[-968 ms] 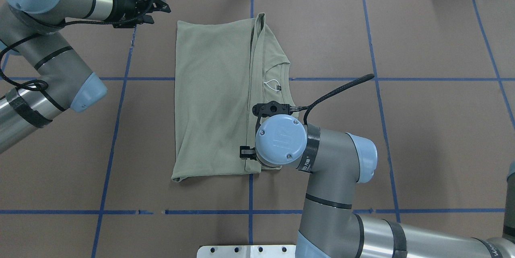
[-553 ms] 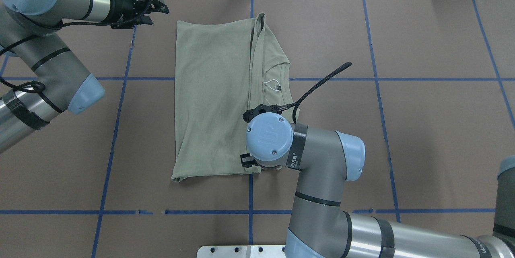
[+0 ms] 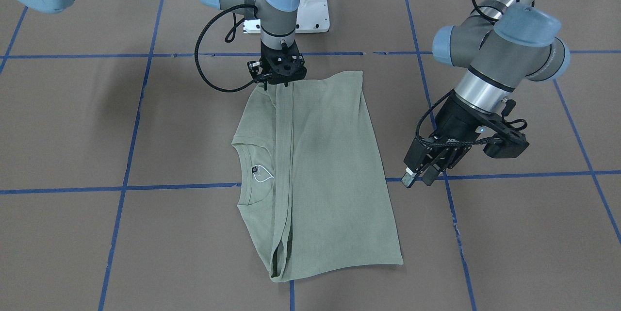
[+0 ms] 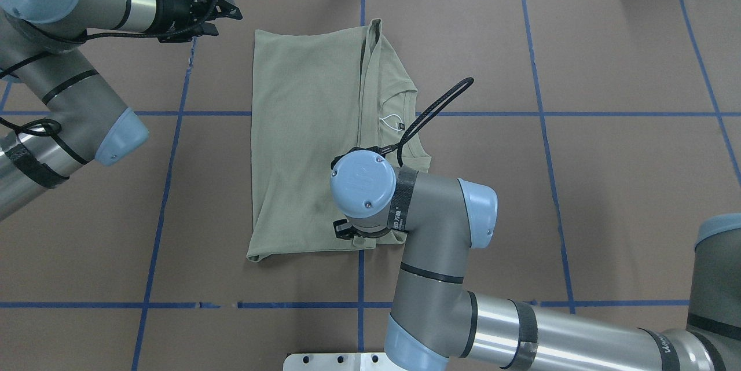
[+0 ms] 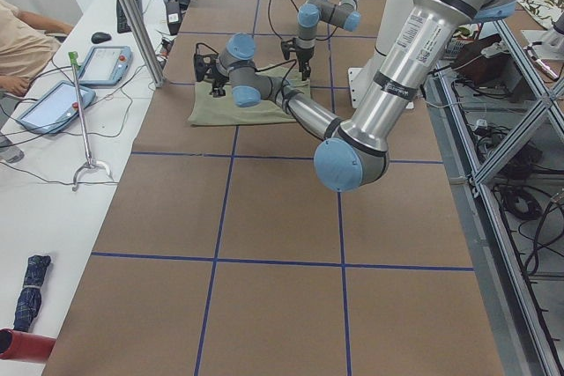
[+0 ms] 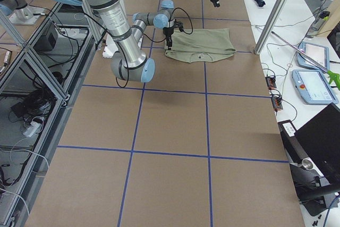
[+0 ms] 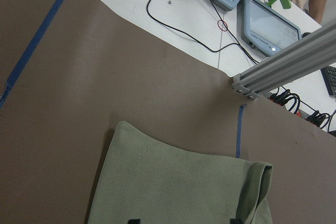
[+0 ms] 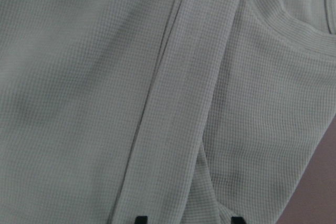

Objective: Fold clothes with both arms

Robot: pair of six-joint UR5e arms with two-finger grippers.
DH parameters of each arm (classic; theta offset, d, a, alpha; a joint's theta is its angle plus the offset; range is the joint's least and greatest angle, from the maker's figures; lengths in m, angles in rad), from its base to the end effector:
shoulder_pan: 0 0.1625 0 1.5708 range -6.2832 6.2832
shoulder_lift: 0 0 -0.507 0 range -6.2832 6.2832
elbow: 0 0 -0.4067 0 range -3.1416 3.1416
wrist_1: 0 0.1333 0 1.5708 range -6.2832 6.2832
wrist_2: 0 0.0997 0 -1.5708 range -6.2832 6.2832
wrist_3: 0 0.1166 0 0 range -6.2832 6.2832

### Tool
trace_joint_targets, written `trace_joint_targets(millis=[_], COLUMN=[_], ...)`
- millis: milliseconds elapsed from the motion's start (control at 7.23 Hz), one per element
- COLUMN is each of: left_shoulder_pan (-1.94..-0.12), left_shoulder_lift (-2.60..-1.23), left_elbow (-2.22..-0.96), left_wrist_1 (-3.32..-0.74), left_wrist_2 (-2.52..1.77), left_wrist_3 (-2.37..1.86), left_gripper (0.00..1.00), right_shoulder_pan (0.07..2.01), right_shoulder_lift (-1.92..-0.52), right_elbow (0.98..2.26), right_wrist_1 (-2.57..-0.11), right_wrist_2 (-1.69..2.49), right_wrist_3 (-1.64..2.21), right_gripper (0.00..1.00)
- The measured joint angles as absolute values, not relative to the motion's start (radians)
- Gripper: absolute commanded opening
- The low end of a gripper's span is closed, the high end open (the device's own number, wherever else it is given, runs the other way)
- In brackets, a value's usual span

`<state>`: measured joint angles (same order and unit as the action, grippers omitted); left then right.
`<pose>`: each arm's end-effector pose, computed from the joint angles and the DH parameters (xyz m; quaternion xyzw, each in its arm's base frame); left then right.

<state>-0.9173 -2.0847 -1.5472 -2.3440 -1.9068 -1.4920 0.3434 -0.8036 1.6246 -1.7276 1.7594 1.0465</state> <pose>0.3765 -0.6477 0.3508 0.1596 0.5760 -0.2337 0.7669 -0.6952 -0.3669 0.2586 0.0557 -0.3319 -0.1156 0.9345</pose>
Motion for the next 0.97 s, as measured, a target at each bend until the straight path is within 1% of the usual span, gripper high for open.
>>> trace_joint_targets(millis=[277,415,553,692,968], left_shoulder_pan=[-0.917,-0.917,-0.916,-0.915,-0.913], left_shoulder_lift=[-2.083,-2.079,-2.072,-2.066,-2.062], left_elbow=[-1.553,-1.557,-1.565,-1.571,-1.575], left_wrist_1=[-2.344,-2.344,-2.344,-2.344,-2.344], left_wrist_2=[-1.907,-1.907,-1.907,-1.907,-1.907], left_wrist_3=[-1.492,-1.493,-1.493,-1.493,-1.494], left_gripper=[0.65,0.65,0.66,0.66,0.66], right_shoulder_pan=[0.370,0.380,0.384,0.383,0.381], right_shoulder_lift=[-0.758,-0.736,-0.725,-0.720,-0.708], right_elbow=[1.551,1.516,1.497,1.487,1.470], right_wrist_1=[-1.729,-1.729,-1.732,-1.738,-1.748], right_wrist_2=[1.817,1.843,1.856,1.862,1.866], right_wrist_3=[1.012,1.004,1.000,0.999,0.998], right_gripper=[0.62,0.65,0.68,0.70,0.70])
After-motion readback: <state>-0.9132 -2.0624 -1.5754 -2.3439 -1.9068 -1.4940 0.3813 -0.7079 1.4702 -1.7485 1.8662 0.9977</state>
